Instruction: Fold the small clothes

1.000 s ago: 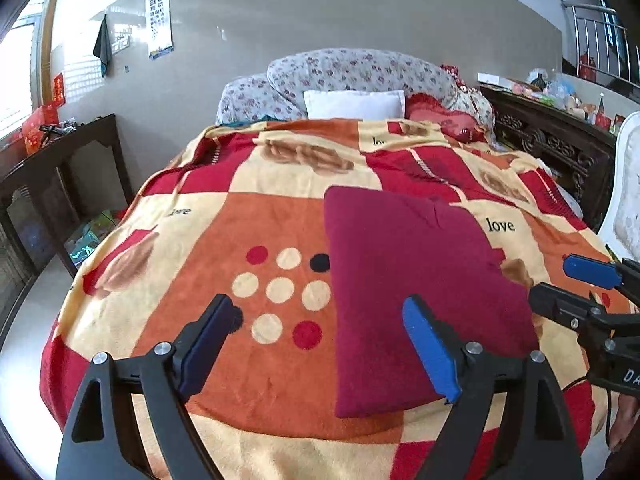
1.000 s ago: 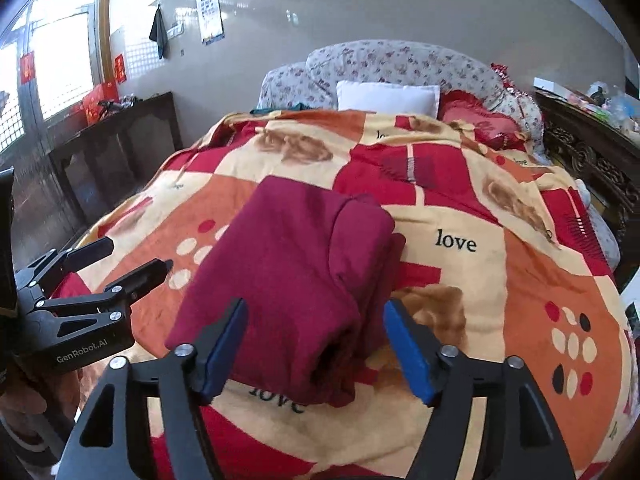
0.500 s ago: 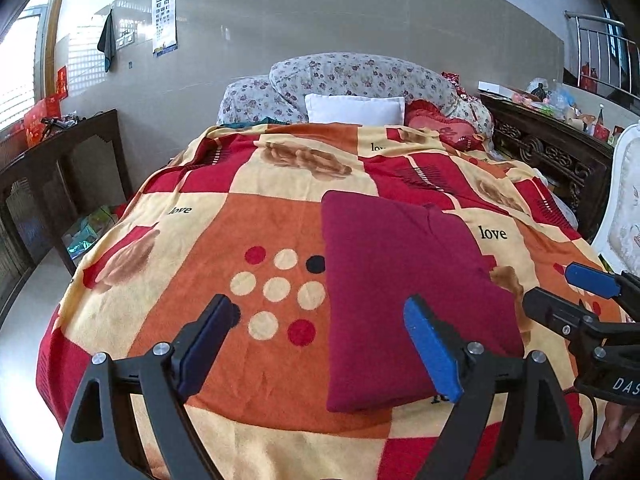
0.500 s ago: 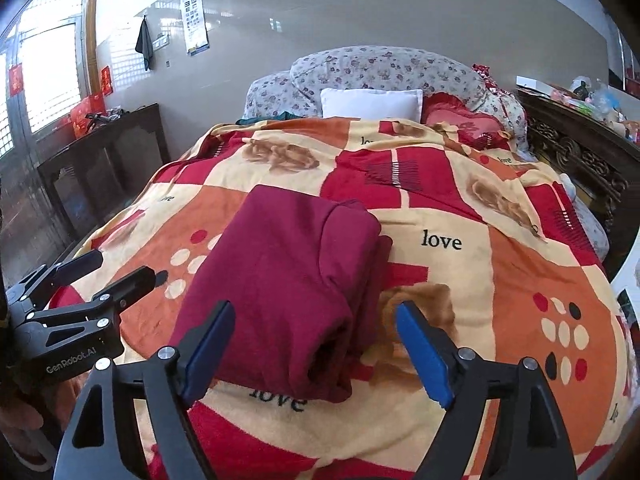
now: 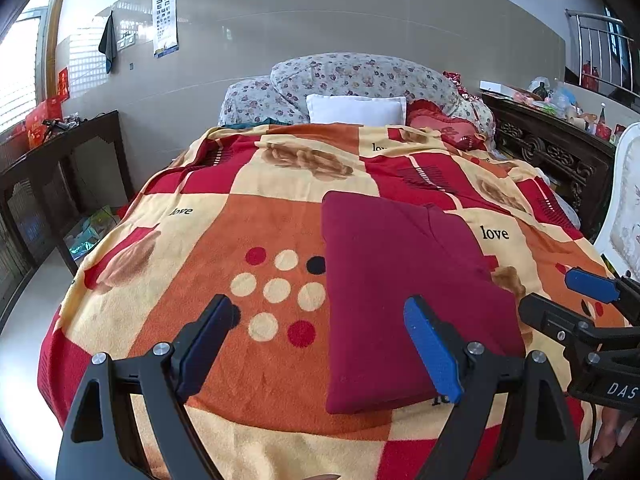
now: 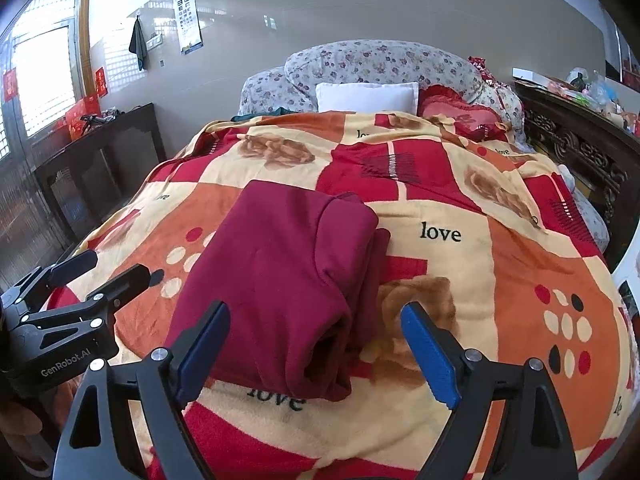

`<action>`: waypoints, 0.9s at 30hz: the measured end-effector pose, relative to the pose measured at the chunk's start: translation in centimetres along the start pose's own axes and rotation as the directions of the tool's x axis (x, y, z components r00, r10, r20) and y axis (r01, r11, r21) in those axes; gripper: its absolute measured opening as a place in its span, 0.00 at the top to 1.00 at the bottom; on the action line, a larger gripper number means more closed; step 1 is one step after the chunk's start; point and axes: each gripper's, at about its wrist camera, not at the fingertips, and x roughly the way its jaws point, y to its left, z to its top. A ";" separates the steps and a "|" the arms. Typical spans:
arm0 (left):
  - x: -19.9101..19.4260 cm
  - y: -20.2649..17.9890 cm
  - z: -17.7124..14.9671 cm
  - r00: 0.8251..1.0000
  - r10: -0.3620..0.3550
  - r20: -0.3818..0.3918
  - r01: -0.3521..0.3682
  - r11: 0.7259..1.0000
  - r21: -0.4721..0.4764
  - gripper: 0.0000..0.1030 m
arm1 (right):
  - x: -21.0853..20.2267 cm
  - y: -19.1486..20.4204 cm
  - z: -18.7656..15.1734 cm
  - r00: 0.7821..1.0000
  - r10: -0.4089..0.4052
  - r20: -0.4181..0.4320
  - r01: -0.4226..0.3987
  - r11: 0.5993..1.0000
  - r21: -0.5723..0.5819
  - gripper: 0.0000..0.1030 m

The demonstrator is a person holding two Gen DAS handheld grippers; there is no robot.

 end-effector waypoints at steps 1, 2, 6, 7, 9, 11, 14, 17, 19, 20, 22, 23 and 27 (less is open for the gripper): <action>0.0 0.0 0.0 1.000 0.000 0.001 0.000 1.000 -0.001 0.15 | 0.0 0.0 0.0 1.000 0.002 -0.002 -0.002 1.000 0.001 0.12; 0.0 0.0 0.0 1.000 0.000 0.000 0.000 1.000 0.002 0.16 | 0.1 0.0 0.0 1.000 0.002 -0.003 -0.002 1.000 0.002 0.12; 0.1 -0.1 0.0 1.000 0.005 -0.003 -0.005 1.000 0.008 0.15 | 0.1 0.0 0.0 1.000 0.003 -0.004 -0.003 1.000 0.003 0.12; 0.1 -0.1 0.0 1.000 0.006 -0.003 -0.006 1.000 0.010 0.15 | 0.2 0.0 0.0 1.000 0.003 -0.005 -0.003 1.000 0.004 0.12; 0.1 -0.2 0.0 1.000 0.008 -0.002 -0.008 1.000 0.012 0.15 | 0.3 0.0 0.0 1.000 0.003 -0.008 -0.003 1.000 0.005 0.12; 0.1 -0.2 0.0 1.000 0.009 -0.002 -0.009 1.000 0.012 0.15 | 0.4 0.0 0.0 1.000 0.006 -0.010 -0.006 1.000 0.007 0.11; 0.1 -0.2 0.0 1.000 0.008 -0.003 -0.008 1.000 0.015 0.16 | 0.6 0.1 -0.1 1.000 0.005 -0.014 -0.005 1.000 0.006 0.11; 0.2 -0.2 0.0 1.000 0.010 -0.003 -0.010 1.000 0.015 0.15 | 0.8 0.1 -0.1 1.000 0.008 -0.020 -0.008 1.000 0.007 0.11; 0.2 -0.2 0.0 1.000 0.010 -0.005 -0.010 1.000 0.014 0.16 | 0.9 0.1 -0.1 1.000 0.009 -0.022 -0.009 1.000 0.008 0.11; 0.2 -0.3 0.0 1.000 0.011 -0.005 -0.011 1.000 0.014 0.15 | 0.9 0.1 -0.1 1.000 0.009 -0.021 -0.009 1.000 0.009 0.11; 0.3 -0.2 0.1 1.000 0.016 -0.004 -0.016 1.000 0.015 0.15 | 0.9 0.1 -0.1 1.000 0.010 -0.021 -0.010 1.000 0.012 0.11; 0.4 -0.2 0.1 1.000 0.016 -0.005 -0.016 1.000 0.016 0.15 | 1.0 0.0 -0.1 1.000 0.011 -0.023 -0.010 1.000 0.013 0.11; 0.4 -0.2 0.1 1.000 0.016 -0.004 -0.016 1.000 0.016 0.16 | 1.3 0.0 -0.1 1.000 0.013 -0.029 -0.013 1.000 0.013 0.11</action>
